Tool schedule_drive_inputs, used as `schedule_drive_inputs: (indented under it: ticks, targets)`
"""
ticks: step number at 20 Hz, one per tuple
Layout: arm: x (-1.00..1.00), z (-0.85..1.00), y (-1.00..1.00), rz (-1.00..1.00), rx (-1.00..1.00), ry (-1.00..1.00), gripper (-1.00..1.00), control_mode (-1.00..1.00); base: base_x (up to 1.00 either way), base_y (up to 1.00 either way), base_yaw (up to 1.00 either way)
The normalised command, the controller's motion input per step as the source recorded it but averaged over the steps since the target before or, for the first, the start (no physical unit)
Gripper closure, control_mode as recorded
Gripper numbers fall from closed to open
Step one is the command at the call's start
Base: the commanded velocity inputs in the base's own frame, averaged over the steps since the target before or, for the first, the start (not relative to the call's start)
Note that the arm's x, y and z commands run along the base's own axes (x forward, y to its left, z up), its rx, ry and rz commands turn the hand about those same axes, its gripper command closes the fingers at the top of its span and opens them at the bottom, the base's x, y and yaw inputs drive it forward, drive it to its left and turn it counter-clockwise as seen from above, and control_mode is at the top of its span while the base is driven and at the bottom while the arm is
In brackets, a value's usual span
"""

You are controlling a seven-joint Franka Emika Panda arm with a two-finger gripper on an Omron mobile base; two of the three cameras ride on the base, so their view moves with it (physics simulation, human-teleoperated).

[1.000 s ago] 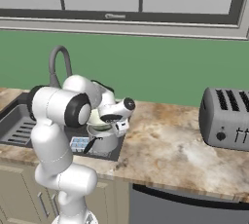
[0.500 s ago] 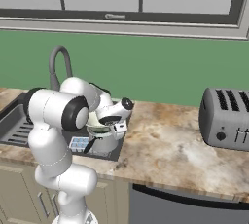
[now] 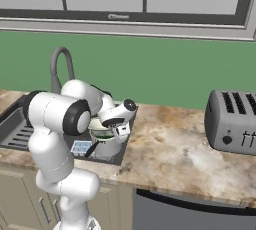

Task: Pick the bowl and saucepan and place them in the sink. Then turn on the water.

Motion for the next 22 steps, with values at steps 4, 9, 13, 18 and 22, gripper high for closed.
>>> schedule_drive_inputs:
  ticks: [4,9,13,18,22]
  targets:
    - [0.0,0.0,0.0,0.0,0.0,0.0,1.0,-1.0,0.0,0.0,0.0]
    - [0.0,0.0,0.0,0.0,0.0,0.0,-1.0,-1.0,0.0,0.0,0.0]
    - [0.0,0.0,0.0,0.0,0.0,0.0,-1.0,-1.0,0.0,0.0,0.0]
    - [0.0,0.0,0.0,0.0,0.0,0.0,-1.0,-1.0,0.0,0.0,0.0]
    - [-0.04,0.15,-0.04,0.0,0.0,0.03,-1.0,-1.0,0.0,0.0,0.0]
